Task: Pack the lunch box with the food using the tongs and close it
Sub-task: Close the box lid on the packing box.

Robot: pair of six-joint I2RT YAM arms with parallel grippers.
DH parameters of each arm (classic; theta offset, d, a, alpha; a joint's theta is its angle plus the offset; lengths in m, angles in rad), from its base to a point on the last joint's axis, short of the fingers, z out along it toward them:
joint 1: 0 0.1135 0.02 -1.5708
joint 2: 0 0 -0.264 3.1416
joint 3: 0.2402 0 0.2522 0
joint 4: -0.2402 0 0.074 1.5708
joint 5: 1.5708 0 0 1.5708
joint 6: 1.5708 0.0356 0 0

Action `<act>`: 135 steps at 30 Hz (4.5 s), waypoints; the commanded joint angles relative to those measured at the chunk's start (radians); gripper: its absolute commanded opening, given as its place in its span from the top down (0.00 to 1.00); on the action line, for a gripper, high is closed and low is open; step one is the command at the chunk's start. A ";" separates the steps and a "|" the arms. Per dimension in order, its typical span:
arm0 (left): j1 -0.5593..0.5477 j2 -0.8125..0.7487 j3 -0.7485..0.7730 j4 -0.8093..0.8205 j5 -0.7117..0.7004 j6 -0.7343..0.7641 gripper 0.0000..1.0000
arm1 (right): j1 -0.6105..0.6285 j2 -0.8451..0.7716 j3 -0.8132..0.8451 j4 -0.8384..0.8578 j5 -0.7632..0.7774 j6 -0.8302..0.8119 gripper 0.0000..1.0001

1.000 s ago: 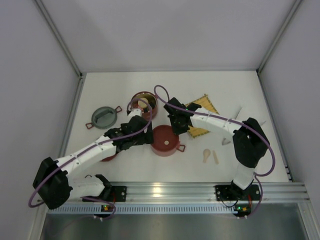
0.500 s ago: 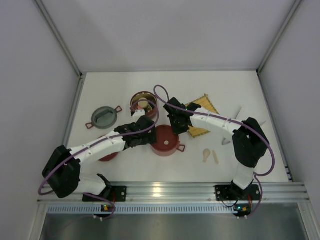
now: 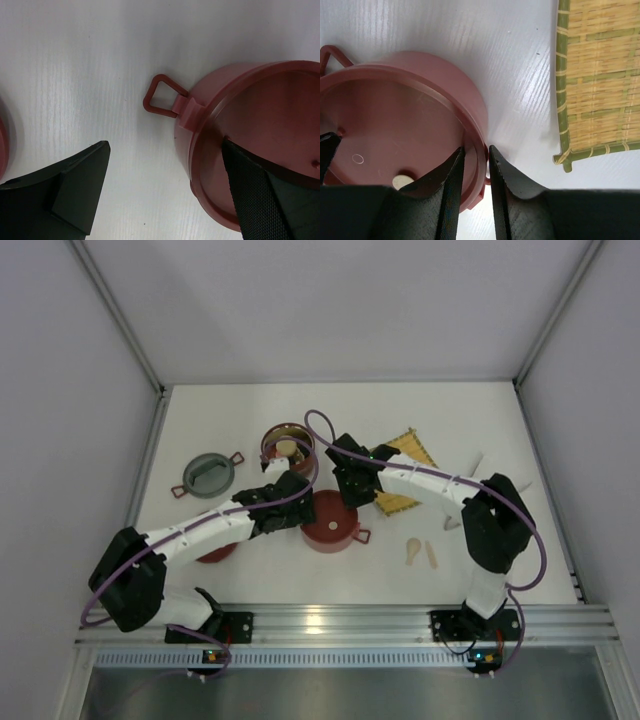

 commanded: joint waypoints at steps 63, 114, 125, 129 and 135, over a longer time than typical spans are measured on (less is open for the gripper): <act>-0.001 -0.063 -0.167 -0.181 -0.045 -0.118 0.02 | -0.088 0.098 -0.153 0.094 -0.083 -0.064 0.68; -0.002 0.019 -0.089 -0.087 -0.056 -0.085 0.02 | -0.243 0.309 0.259 -0.021 -0.086 -0.137 0.68; -0.002 0.013 -0.066 -0.106 -0.027 -0.075 0.02 | -0.255 0.213 0.252 -0.070 -0.037 -0.160 0.65; -0.008 0.018 -0.081 -0.095 -0.011 -0.079 0.02 | -0.260 0.183 0.219 -0.067 -0.029 -0.163 0.64; -0.012 -0.019 -0.097 -0.112 -0.014 -0.085 0.02 | -0.260 0.101 0.176 -0.049 -0.055 -0.155 0.64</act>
